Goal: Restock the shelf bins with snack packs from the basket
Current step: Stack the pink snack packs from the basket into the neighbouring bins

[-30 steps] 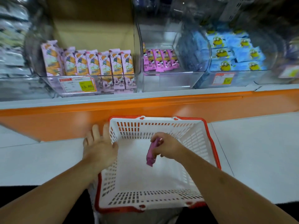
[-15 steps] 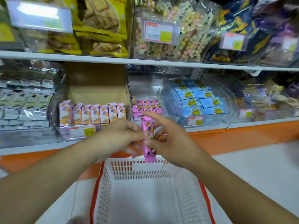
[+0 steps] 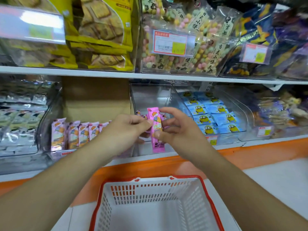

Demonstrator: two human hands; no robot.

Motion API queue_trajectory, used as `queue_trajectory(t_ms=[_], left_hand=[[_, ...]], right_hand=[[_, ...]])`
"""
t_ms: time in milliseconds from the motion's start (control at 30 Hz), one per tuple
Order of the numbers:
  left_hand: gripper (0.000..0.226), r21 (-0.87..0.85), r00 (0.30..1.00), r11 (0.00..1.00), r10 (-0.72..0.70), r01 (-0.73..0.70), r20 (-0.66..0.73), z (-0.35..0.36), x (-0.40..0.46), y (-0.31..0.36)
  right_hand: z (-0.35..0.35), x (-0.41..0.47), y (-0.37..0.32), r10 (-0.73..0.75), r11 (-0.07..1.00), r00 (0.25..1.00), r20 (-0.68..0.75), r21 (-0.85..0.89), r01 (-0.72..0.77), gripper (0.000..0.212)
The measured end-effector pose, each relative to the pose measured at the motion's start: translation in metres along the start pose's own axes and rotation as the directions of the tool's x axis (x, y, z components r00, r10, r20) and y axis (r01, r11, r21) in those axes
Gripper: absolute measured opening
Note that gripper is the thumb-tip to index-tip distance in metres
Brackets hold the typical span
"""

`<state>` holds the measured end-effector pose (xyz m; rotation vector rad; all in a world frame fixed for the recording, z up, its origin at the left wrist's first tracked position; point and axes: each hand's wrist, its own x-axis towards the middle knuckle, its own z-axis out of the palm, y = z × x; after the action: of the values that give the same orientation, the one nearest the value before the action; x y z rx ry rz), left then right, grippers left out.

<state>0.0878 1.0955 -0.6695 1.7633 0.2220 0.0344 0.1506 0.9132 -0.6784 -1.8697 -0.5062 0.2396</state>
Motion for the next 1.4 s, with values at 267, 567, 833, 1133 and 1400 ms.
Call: queue_trajectory(t_ms=[267, 567, 833, 1133, 1400], left_hand=[[0.05, 0.822, 0.932, 0.52, 0.362, -0.234, 0.036, -0.033, 0.043, -0.036], [0.054, 0.825, 0.928, 0.509, 0.369, -0.245, 0.047, -0.032, 0.049, -0.042], [0.055, 0.818, 0.93, 0.526, 0.365, -0.234, 0.032, -0.03, 0.046, -0.039], [0.059, 0.807, 0.906, 0.501, 0.413, -0.313, 0.095, -0.002, 0.042, -0.015], [0.081, 0.985, 0.934, 0.169, -0.356, 0.032, 0.031, 0.07, 0.092, 0.005]], right_hand=[[0.017, 0.117, 0.046, 0.216, 0.966, 0.975, -0.045, -0.134, -0.22, 0.039], [0.041, 0.167, 0.075, 0.216, 0.936, 0.976, 0.012, -0.287, -0.203, 0.034], [0.04, 0.165, 0.076, 0.164, 0.847, 0.986, 0.029, -0.516, -0.125, 0.036], [-0.005, 0.148, 0.068, 0.303, 0.676, 0.924, 0.232, -0.736, -0.037, 0.075], [-0.022, 0.127, 0.071, 0.333, 0.547, 0.888, 0.318, -0.832, 0.092, 0.077]])
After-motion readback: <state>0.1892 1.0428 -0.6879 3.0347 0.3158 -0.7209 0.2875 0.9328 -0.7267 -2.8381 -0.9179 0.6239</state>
